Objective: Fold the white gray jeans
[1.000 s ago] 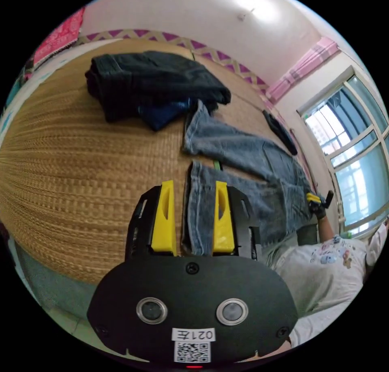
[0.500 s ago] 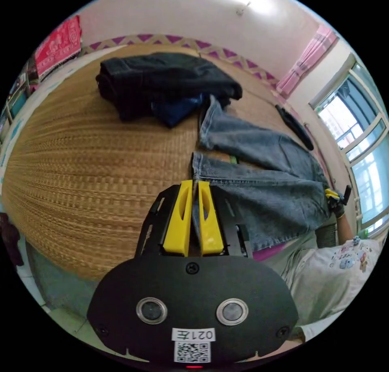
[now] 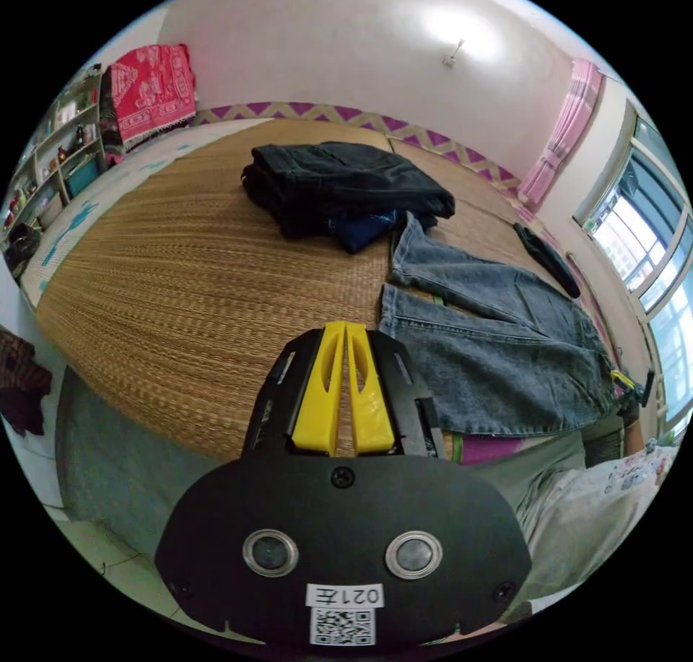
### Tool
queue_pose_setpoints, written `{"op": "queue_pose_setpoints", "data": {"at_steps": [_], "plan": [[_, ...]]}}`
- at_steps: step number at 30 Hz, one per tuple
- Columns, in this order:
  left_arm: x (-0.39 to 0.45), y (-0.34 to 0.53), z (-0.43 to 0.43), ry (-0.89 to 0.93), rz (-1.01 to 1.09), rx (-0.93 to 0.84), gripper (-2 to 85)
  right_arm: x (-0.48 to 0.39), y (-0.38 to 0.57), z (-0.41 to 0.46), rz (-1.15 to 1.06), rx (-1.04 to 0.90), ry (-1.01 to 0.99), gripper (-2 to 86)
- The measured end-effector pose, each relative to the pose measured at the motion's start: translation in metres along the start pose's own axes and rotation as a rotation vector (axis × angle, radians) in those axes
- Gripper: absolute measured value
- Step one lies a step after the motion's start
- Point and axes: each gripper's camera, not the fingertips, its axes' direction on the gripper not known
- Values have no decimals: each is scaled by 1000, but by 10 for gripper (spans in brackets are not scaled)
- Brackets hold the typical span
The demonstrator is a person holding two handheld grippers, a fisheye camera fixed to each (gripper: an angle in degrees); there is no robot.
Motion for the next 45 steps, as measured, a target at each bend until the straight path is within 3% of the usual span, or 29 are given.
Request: {"op": "queue_pose_setpoints", "data": {"at_steps": [2, 9, 13, 21, 29, 40, 45], "plan": [[14, 8, -5, 49, 24, -11, 55, 14, 11, 23, 49, -140, 65, 58], [56, 56, -28, 36, 36, 90, 88, 38, 45, 3, 122, -66, -10, 46], [50, 88, -44, 133, -91, 134, 99, 81, 105, -48, 462, 172, -85, 54], [11, 147, -41, 271, -407, 171, 114, 123, 212, -27, 892, 211, -409, 106], [-9, 153, -22, 330, -488, 158, 116, 126, 227, -27, 933, 288, -436, 99], [-27, 138, 6, 404, -566, 135, 99, 130, 220, -1, 952, 214, -568, 117], [-32, 114, 30, 399, -600, 94, 81, 132, 212, 7, 925, 169, -587, 85]]}}
